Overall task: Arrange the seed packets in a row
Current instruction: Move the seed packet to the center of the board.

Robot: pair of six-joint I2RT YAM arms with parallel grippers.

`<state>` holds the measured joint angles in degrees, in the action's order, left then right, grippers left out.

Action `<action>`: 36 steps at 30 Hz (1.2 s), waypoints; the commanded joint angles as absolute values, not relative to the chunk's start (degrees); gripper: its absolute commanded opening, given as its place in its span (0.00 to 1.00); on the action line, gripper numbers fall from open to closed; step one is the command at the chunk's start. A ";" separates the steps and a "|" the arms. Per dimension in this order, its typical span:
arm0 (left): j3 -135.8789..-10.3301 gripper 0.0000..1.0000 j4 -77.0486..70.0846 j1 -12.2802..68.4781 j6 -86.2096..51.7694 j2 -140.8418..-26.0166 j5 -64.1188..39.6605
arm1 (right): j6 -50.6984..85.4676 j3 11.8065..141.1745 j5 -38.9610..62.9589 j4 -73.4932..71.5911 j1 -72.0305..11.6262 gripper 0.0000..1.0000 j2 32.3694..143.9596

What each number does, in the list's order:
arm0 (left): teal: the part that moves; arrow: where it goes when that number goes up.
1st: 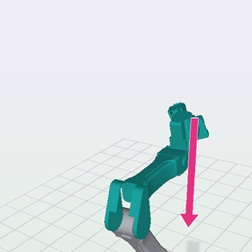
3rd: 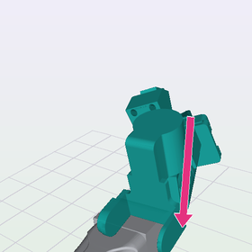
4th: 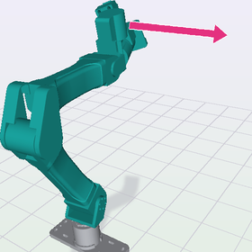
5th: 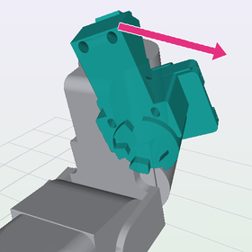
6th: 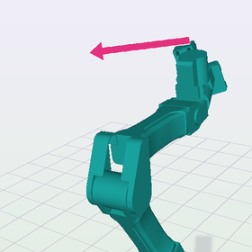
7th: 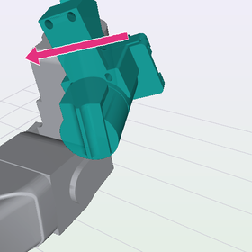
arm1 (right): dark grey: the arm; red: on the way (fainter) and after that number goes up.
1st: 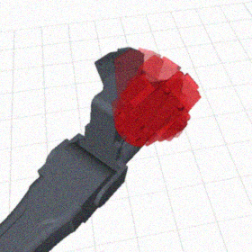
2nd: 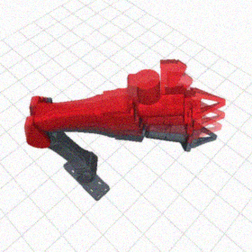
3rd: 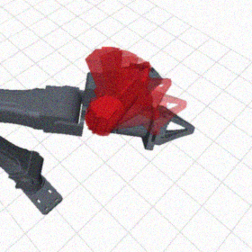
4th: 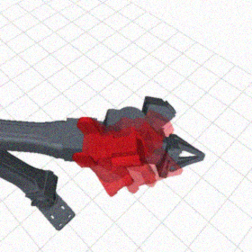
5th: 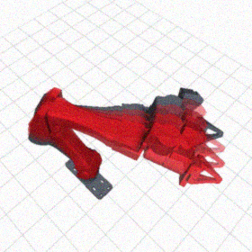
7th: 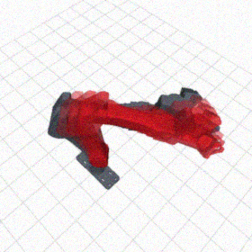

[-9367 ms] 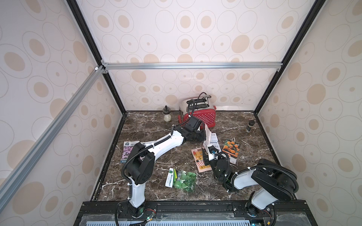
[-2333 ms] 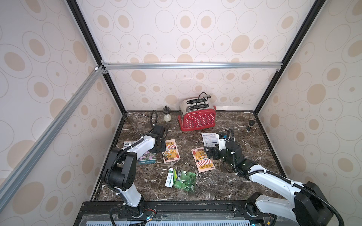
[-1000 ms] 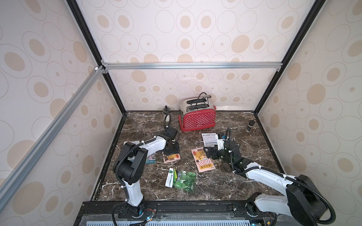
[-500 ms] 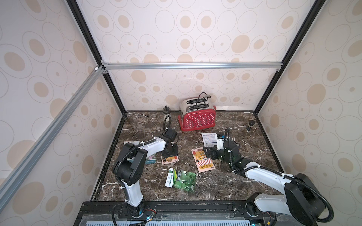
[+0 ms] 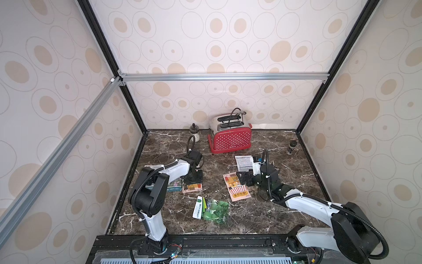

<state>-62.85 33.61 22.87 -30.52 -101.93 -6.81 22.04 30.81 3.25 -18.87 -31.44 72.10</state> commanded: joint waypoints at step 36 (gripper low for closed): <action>-67.34 0.57 37.78 23.58 -43.47 -101.17 2.49 | 22.20 29.88 4.13 -19.95 -31.17 0.90 73.78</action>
